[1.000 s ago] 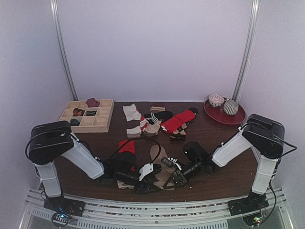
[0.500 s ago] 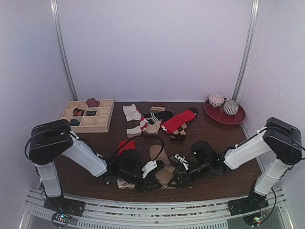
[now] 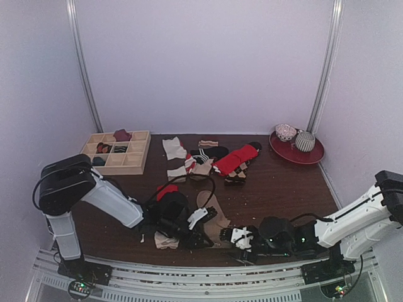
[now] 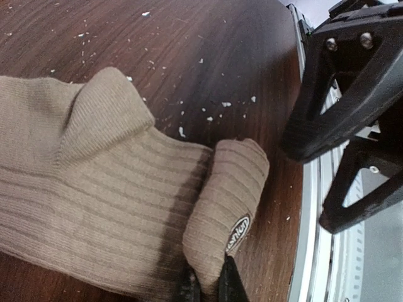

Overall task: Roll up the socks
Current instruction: Roll the sock at the center of the board.

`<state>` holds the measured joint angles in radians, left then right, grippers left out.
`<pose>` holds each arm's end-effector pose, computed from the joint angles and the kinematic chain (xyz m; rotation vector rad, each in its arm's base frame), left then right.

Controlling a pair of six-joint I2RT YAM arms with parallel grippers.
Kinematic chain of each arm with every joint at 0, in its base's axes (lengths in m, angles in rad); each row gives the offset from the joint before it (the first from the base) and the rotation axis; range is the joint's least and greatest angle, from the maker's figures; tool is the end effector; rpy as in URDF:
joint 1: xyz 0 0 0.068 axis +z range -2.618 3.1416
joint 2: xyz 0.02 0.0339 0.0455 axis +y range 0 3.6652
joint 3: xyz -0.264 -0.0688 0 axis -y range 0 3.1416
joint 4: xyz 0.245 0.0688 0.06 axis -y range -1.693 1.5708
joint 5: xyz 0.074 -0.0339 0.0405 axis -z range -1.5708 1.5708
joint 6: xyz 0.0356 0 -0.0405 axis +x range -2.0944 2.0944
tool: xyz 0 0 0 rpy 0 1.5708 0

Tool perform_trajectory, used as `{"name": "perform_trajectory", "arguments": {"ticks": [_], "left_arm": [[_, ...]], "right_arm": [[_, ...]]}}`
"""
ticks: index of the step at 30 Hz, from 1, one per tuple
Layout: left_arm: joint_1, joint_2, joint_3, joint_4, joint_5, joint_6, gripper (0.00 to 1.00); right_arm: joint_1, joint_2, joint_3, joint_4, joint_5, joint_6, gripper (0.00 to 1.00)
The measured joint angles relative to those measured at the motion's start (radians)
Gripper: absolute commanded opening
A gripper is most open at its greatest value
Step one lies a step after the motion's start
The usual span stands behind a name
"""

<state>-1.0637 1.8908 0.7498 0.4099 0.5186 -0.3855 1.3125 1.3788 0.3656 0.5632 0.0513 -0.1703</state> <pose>0.1486 -0.3038 0.0963 1.1331 2.3046 -1.2611 0.0653 0.2401 0.1489 -1.3836 1.5607 0.6624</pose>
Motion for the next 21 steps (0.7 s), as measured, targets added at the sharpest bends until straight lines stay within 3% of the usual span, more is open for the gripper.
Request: {"name": "perform_trajectory", "arguments": {"ticks": [13, 17, 21], "left_arm": [[0.014, 0.009, 0.027, -0.05, 0.044, 0.001, 0.0], [0.016, 0.014, 0.027, -0.044, 0.056, 0.001, 0.0], [0.018, 0.015, 0.021, -0.035, 0.063, 0.001, 0.0]], "right_arm": [[0.029, 0.186, 0.032, 0.035, 0.134, -0.119, 0.48], [0.03, 0.201, 0.035, 0.059, 0.152, -0.135, 0.35], [0.03, 0.229, 0.057, 0.045, 0.161, -0.133, 0.12]]}}
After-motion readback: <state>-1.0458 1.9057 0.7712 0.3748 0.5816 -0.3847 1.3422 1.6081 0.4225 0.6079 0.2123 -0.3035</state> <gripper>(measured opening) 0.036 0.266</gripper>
